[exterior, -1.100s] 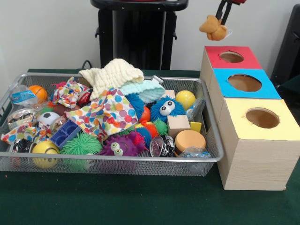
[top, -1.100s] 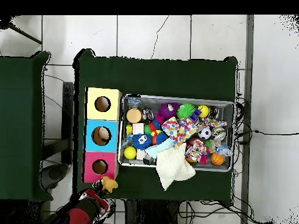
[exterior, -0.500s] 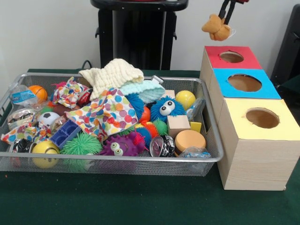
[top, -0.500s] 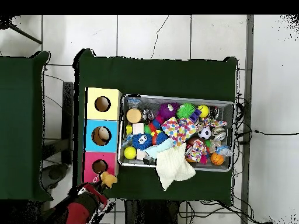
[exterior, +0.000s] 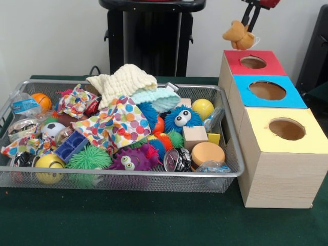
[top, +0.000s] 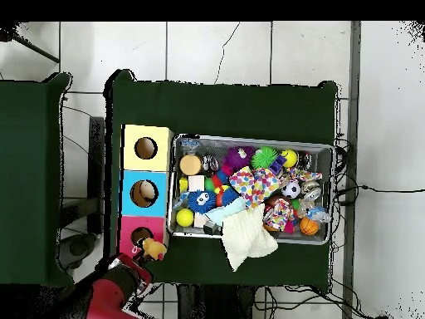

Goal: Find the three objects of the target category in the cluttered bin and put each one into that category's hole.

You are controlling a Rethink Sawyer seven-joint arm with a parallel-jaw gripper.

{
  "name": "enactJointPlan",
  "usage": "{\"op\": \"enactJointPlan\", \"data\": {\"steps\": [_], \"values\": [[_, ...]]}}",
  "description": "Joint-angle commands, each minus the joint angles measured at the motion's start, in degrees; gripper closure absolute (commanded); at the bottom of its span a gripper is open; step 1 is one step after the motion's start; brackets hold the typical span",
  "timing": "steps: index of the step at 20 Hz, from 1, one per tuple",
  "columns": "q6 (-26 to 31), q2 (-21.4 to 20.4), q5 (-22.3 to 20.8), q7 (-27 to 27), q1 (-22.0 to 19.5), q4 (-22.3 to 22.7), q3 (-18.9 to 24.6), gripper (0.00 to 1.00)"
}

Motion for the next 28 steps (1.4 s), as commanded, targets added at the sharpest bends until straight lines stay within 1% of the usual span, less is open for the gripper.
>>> {"op": "enactJointPlan", "data": {"steps": [1, 6, 16, 18, 19, 24, 28], "values": [[4.62, 4.56, 1.04, 16.47, 0.4, -5.34, 2.28, 1.0], [4.48, 6.2, 1.51, 17.05, 1.05, -6.24, 1.88, 1.0], [6.07, 8.83, 2.43, 18.91, 3.05, -8.16, 0.13, 1.0], [5.85, 10.11, 3.06, 19.62, 3.52, -8.9, 0.33, 1.0], [6.05, 9.66, 2.92, 19.38, 3.65, -8.52, -0.09, 1.0], [6.5, 10.81, 3.28, 19.57, 4.04, -9.18, -0.9, 1.0], [6.89, 11.78, 3.8, 20.51, 5.51, -9.46, -1.63, 1.0]]}}
